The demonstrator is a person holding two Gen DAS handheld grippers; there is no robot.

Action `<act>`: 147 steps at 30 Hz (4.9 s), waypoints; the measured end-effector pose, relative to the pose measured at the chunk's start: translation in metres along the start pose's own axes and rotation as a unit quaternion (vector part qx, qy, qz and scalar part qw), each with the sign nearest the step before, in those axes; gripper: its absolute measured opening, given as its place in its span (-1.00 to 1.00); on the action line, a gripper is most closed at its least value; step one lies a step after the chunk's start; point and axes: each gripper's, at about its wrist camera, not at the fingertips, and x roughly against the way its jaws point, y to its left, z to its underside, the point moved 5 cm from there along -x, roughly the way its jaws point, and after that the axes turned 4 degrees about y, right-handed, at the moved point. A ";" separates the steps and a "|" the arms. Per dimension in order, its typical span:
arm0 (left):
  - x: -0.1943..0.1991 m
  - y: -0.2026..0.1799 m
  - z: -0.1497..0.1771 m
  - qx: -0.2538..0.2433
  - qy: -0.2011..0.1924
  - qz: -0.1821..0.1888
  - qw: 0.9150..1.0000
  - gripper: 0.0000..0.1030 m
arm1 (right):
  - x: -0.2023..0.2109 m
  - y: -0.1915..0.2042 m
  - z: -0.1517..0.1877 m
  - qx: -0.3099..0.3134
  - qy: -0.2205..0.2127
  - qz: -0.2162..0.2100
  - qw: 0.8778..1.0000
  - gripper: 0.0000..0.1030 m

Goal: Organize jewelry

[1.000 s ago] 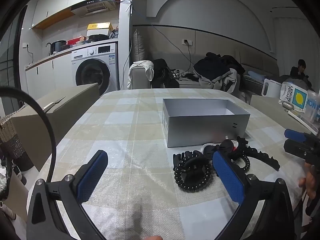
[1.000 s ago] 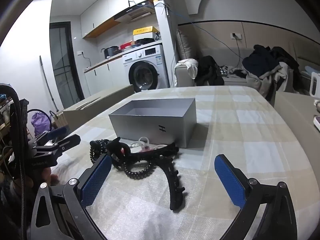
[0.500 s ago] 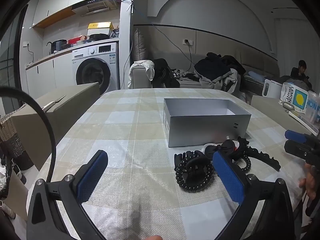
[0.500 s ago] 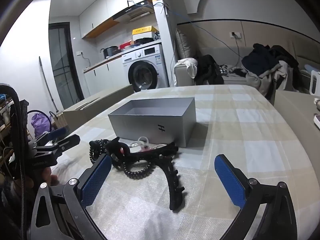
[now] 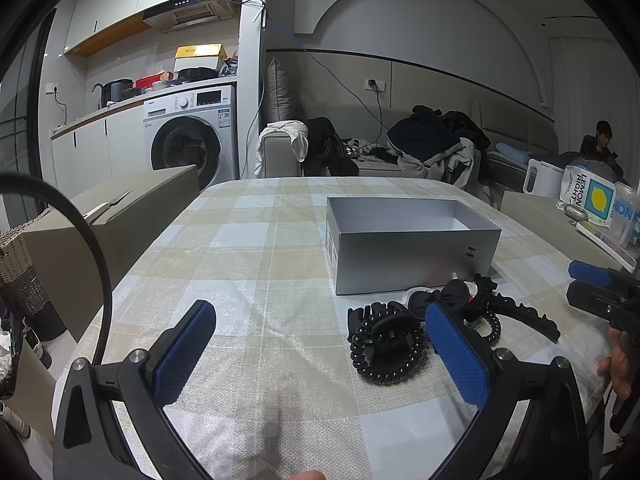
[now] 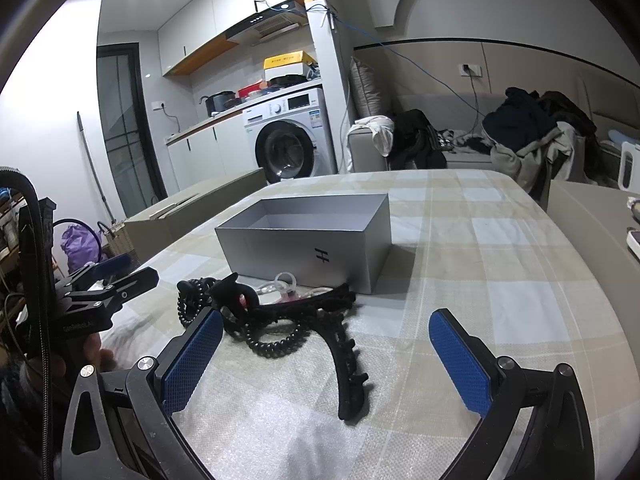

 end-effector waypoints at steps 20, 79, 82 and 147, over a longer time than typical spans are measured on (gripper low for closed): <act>0.002 -0.003 0.000 -0.005 -0.002 -0.003 1.000 0.98 | 0.000 -0.001 0.000 0.001 0.002 0.001 1.000 1.00; -0.006 -0.021 0.004 -0.032 0.041 0.033 0.998 0.98 | -0.039 -0.007 0.024 -0.006 0.137 0.028 0.990 -0.47; -0.008 -0.021 0.006 -0.034 0.050 0.040 0.997 0.90 | -0.040 -0.004 0.025 0.015 0.138 0.040 0.990 -0.64; -0.011 -0.022 -0.067 -0.009 -0.014 0.054 0.998 -0.92 | -0.043 -0.017 -0.068 -0.092 0.057 -0.040 0.993 -0.66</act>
